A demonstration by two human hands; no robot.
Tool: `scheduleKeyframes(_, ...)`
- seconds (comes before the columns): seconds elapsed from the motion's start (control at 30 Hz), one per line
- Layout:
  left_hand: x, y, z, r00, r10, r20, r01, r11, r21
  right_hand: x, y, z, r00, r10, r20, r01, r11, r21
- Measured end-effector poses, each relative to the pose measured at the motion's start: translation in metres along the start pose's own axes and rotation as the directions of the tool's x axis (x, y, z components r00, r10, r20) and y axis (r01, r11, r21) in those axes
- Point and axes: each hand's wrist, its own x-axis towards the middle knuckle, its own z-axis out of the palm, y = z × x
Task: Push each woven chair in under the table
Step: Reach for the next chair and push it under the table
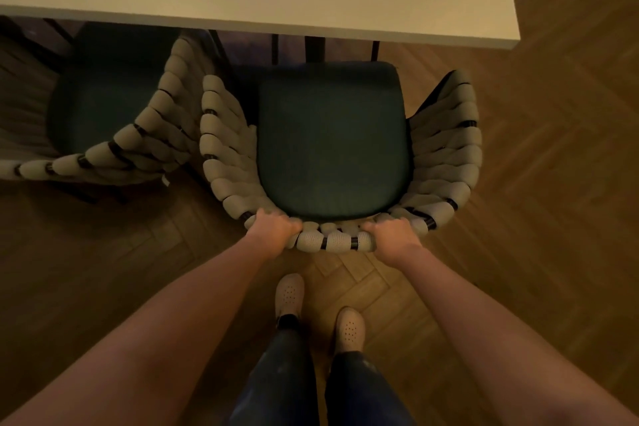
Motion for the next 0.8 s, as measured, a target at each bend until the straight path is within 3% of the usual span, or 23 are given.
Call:
scheduleKeyframes(0.3, 0.007, 0.019, -0.014, 0.999, 0.046, 0.013, -0.047, 0.998, 0.041, -0.011, 0.025, -0.003, 1.0, -0.008, -0.001, 0.008, 1.0, 0.017)
scheduleKeyframes(0.8, 0.044, -0.013, -0.047, 0.998, 0.047, -0.048, -0.041, 0.993, 0.115, 0.026, 0.031, -0.035, 1.0, 0.027, 0.007, -0.027, 0.999, 0.026)
